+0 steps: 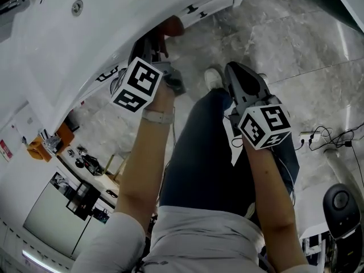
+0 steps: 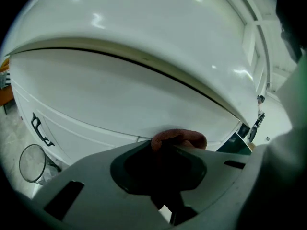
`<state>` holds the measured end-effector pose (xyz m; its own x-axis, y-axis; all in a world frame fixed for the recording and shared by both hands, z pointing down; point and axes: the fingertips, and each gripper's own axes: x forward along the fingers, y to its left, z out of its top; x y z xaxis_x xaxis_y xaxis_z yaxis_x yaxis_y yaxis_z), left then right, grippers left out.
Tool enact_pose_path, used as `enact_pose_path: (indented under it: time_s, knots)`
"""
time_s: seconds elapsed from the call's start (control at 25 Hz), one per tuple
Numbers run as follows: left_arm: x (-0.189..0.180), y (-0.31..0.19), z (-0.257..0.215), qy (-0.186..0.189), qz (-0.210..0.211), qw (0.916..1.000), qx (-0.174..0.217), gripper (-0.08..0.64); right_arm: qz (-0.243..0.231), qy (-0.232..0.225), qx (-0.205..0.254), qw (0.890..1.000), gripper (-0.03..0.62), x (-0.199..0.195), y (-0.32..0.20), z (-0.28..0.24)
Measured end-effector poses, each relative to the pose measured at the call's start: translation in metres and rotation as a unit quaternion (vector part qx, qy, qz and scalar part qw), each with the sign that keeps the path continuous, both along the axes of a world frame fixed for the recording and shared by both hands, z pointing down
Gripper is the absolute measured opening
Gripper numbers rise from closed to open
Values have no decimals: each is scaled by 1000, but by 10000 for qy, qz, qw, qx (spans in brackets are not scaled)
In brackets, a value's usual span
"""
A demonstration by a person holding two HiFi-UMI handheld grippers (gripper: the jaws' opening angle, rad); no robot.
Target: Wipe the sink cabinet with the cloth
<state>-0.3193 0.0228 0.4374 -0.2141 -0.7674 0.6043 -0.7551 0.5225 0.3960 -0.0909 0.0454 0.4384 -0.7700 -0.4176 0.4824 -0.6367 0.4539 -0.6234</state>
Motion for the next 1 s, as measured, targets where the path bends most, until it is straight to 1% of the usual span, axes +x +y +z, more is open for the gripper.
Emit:
enact_pose_path:
  time_s: [0.16,0.4,0.52,0.64,0.72,0.88,1.0]
  knots:
    - [-18,18,-1,-70,-162,9998,-19,64,-101,5,-21,9999,38,-10,7,1]
    - [-25,26,5,-330,52,9993,-141,64,-151,9,-66,9999,38,-13,12,5]
    - [-26,27,7,-370,-17,9992,-176,64,-50,30,-97,9999,38,-9,9,7]
    - [-26,28,9,-336,-211,9991,-163,63,16,17,-106,9999,38,-8,6,8]
    - [-25,28,13,-311,-256,9990,-187,63,25,10,-112,9999,38,-9,6,10]
    - [-27,33,38,-64,-298,9984,-483,63,54,24,-132,9999,38,-8,6,12]
    - [-28,32,56,-51,-199,9977,-642,63,100,69,-160,9998,38,-3,5,16]
